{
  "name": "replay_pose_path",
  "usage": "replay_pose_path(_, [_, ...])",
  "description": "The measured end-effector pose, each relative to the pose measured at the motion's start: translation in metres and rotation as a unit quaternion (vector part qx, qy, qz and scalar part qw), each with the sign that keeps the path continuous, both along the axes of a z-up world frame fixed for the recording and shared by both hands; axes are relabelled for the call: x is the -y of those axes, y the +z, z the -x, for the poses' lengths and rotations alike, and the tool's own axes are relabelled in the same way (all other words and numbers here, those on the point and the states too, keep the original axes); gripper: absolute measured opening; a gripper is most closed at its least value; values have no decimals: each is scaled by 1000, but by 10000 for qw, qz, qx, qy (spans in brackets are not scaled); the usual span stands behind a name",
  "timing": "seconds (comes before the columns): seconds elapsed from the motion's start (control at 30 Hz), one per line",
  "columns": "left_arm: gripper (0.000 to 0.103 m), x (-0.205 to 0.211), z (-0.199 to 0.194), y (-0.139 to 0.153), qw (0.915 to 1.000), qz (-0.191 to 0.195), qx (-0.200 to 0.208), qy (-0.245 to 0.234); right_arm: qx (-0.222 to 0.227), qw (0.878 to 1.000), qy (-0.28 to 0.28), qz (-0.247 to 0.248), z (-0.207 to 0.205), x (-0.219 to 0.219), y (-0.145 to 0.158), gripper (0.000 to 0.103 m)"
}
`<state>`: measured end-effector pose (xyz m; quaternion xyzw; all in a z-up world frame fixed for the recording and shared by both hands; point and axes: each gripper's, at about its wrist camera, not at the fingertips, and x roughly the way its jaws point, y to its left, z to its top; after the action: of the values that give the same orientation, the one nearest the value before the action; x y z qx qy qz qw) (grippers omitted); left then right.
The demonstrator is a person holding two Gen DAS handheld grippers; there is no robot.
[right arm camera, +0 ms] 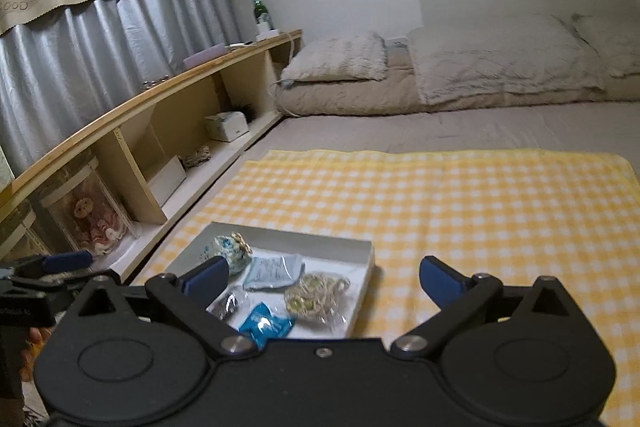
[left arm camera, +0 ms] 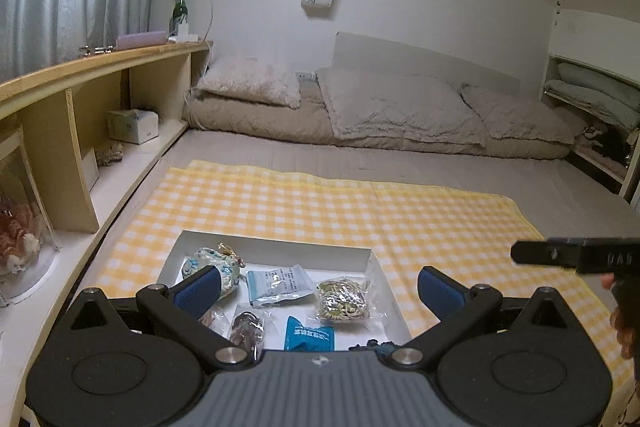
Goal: Organize soft objects
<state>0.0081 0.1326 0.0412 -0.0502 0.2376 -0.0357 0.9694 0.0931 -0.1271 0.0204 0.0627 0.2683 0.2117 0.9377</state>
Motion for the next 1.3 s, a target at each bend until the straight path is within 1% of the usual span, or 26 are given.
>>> replay_pose_path(0.17, [103, 11, 15, -8, 9995, -235, 52, 194, 216, 9990, -221, 315, 30, 6, -14, 103])
replay_pose_path(0.33, [103, 17, 27, -20, 9994, -245, -74, 247, 540, 9961, -321, 627, 55, 7, -25, 103])
replay_pose_path(0.53, [103, 28, 42, -32, 9974, -643, -19, 310, 829, 9924, -289, 857, 77, 6, -34, 103])
replay_pose_path(0.67, [103, 34, 50, -39, 9961, -796, 0, 379, 940, 9902, -281, 996, 85, 4, -38, 103])
replay_pose_path(0.93, [103, 38, 57, -47, 9964, -717, -53, 442, 913, 9902, -293, 1012, 96, 7, -45, 103])
replay_pose_path(1.3, [103, 39, 59, -46, 9966, -713, -21, 417, 963, 9903, -362, 936, 102, 11, -45, 103])
